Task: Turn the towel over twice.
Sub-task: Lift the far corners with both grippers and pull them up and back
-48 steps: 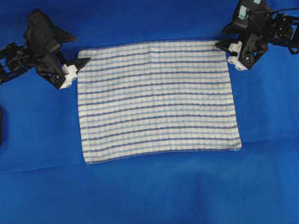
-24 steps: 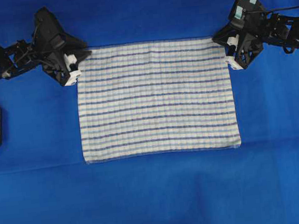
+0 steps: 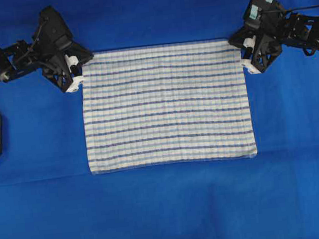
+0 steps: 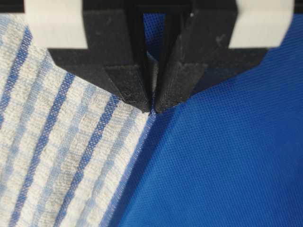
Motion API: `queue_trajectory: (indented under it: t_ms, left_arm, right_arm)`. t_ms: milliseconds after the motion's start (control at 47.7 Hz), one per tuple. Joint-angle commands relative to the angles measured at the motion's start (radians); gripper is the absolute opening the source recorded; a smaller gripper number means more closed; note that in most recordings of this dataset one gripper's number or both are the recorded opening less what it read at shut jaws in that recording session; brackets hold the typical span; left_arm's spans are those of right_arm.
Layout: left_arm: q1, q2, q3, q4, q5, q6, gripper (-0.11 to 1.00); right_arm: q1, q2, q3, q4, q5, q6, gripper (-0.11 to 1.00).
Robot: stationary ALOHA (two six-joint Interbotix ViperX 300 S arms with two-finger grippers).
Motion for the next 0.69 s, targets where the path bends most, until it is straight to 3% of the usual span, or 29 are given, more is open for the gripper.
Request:
queue_trajectory:
  t_ms: [0, 335, 670]
  left_arm:
    - [0.008, -0.069, -0.018, -0.002, 0.031, 0.005, 0.03]
    - [0.052, -0.196, -0.117, -0.002, 0.149, 0.104, 0.03]
    - [0.153, -0.252, -0.242, -0.002, 0.170, 0.138, 0.03]
  right_arm:
    - [-0.008, -0.054, -0.006, 0.002, -0.002, -0.002, 0.05]
    - [-0.083, -0.156, -0.043, -0.003, 0.066, -0.020, 0.05]
    - [-0.213, -0.204, -0.179, -0.014, 0.173, -0.124, 0.05]
